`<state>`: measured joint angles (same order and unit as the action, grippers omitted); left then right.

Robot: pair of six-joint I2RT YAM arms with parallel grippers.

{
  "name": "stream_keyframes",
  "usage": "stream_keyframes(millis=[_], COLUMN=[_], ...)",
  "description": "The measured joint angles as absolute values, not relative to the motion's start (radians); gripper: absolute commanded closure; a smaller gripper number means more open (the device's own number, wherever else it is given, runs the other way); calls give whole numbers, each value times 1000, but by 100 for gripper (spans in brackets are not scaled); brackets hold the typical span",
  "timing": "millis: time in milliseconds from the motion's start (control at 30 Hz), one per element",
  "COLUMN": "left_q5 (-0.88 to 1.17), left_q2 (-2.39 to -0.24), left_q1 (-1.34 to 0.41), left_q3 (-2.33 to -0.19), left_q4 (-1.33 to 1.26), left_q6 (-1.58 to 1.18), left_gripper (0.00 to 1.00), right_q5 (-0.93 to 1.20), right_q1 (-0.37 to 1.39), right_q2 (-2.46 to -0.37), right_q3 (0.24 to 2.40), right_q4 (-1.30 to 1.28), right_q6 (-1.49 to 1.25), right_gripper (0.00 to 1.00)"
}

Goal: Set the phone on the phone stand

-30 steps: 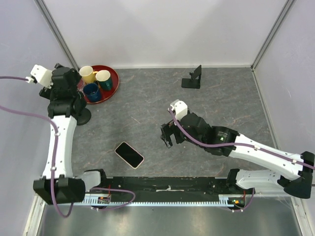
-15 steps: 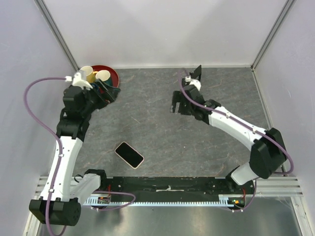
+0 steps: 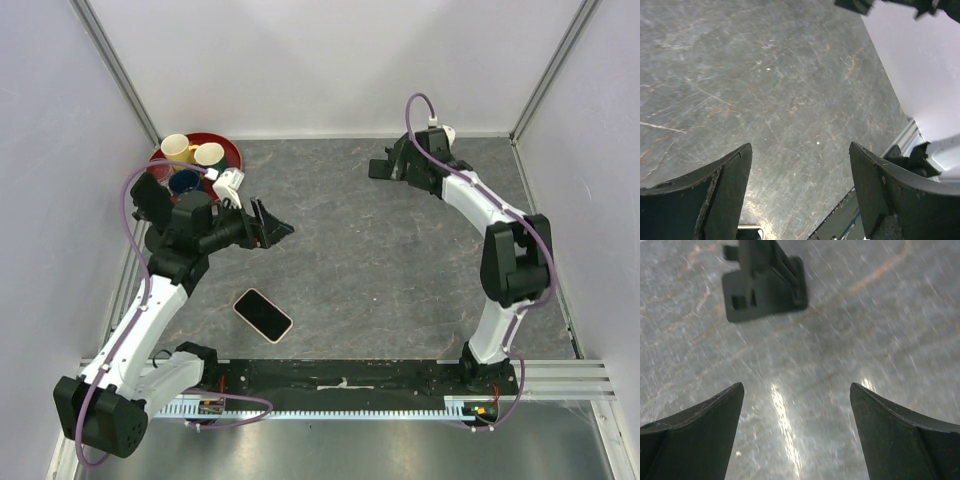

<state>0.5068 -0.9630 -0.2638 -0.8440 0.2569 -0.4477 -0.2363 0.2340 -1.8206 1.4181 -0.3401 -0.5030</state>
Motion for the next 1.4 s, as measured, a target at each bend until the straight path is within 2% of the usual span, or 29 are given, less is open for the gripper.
stream_keyframes(millis=[100,200,333,400,567,667,733,867,967,1133,1400], left_q5=[533,538,551,556,562,562,562,563,562,562,562], left_q2=[-963,-963,-963,-963,-968,-972,-974,-978,-984,-991,-1002], left_q1=[-289,-311,-324,-328,-330,-330,-330,-330,-330,-330,-330], left_q3=[-842,-842,-839,-838,-838,-838,-837,-836,-836,-835,-831], left_q4=[245,228,228,228,225,224,221,221,221,221,221], left_q6=[-447,-447,-447,-447,-447,-447,-447,-447,-447,-447,-446], left_gripper=[16,16,17,17,17,17,17,17,18,18,18], right_q5=[-231,-238,-265,-268,-268,-270,-268,-259,-255,-236,-182], right_q1=[236,241,245,242,233,228,224,219,218,213,209], right_q2=[-1913,-2014,-2078,-2104,-2161,-2182,-2195,-2209,-2209,-2209,-2205], right_q3=[1526,1656,1741,1776,1855,1882,1904,1927,1933,1936,1934], right_q4=[-327,-320,-314,-315,-312,-313,-313,-312,-312,-313,-314], right_q6=[-440,-374,-316,-293,-263,-252,-244,-234,-228,-220,-201], right_gripper=[11,20,42,49,49,54,63,69,77,100,100])
